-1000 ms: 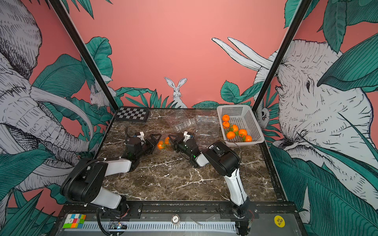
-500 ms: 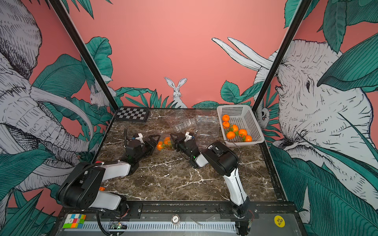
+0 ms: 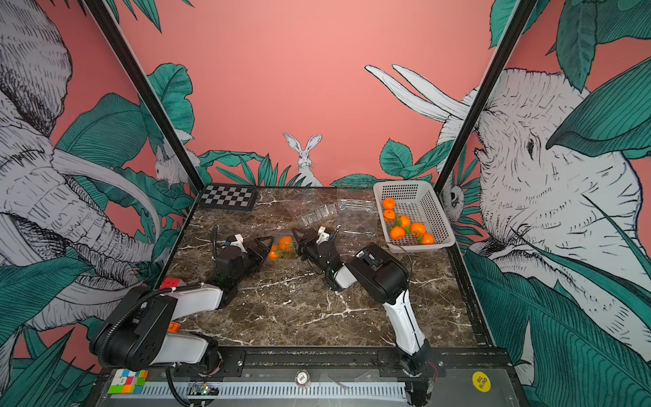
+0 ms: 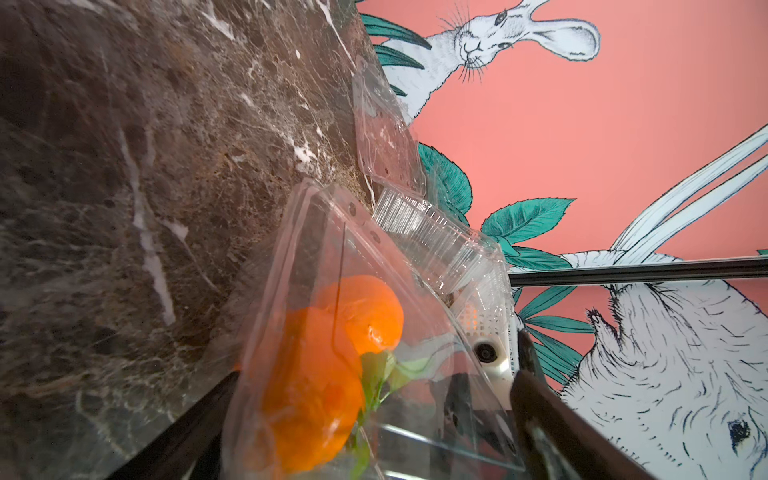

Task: Take oranges out of containers
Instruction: Open the packing box at the center of the board.

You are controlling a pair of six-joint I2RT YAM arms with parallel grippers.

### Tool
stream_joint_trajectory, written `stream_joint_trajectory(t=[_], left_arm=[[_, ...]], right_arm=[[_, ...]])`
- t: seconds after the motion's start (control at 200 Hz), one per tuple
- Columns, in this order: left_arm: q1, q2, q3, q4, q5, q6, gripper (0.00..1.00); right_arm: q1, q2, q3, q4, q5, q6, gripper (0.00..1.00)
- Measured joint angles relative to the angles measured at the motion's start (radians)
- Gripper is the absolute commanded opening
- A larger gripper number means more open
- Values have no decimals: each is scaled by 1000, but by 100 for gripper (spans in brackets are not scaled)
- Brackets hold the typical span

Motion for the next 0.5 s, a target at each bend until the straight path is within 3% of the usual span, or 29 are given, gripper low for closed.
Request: stream_joint_trajectory(t=[0.26, 0.5], left_arm=[[14, -134, 24, -184, 15, 59, 99], [143, -277, 29, -383, 93, 131, 99]], right_arm=[[0, -11, -23, -18, -11, -11, 37], [-11, -123, -64, -212, -118, -145, 40]])
